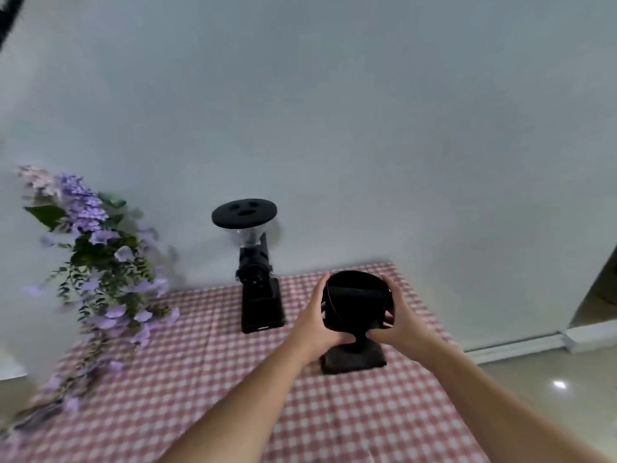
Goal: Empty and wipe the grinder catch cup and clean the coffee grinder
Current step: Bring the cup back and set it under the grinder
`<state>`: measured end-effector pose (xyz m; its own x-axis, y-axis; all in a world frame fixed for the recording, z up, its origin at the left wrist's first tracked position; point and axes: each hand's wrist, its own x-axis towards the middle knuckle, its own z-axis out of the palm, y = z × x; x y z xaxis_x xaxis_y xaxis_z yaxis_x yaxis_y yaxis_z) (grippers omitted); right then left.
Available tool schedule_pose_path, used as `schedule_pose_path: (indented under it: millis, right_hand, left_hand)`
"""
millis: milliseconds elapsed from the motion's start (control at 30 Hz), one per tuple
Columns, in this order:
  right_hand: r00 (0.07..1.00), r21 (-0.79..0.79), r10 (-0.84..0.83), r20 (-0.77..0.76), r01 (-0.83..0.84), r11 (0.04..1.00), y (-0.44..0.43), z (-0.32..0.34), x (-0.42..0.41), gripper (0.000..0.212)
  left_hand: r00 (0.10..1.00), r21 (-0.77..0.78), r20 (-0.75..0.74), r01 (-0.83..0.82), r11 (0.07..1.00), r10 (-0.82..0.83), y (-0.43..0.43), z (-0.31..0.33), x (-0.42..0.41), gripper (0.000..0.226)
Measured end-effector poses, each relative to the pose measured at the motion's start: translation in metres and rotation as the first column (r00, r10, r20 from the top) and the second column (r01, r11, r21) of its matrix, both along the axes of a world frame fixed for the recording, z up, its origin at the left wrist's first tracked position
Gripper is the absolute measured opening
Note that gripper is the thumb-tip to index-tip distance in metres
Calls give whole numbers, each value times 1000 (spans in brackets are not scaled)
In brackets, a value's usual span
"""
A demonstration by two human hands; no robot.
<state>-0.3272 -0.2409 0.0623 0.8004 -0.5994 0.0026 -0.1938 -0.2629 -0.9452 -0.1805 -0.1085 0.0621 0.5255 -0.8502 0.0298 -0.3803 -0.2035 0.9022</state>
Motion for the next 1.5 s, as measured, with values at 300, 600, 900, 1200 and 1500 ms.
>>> schedule_pose_path:
  millis: [300,600,900,1200,1500]
  right_hand:
    - [955,117,269,-121,-256,960,55,-30,164,111]
    - [887,119,361,-289,-340,933,62,-78,195,115]
    - [907,89,271,-323,-256,963,59,-110,192,107]
    - [903,14,251,-348,-262,965,60,-125,186,109]
    - [855,-80,282,-436,-349,934,54,-110,184,115]
  left_hand:
    - [977,107,-38,-206,973,211,93,-31,130,127]
    - [942,231,-81,-299,926,325,107,-78,134,119]
    - [926,302,-8,-358,884,378,90,-108,127,118]
    - [934,296,68,-356,886,352,92,-125,122,114]
    - [951,360,100,-308,881,292,104,-101,128,116]
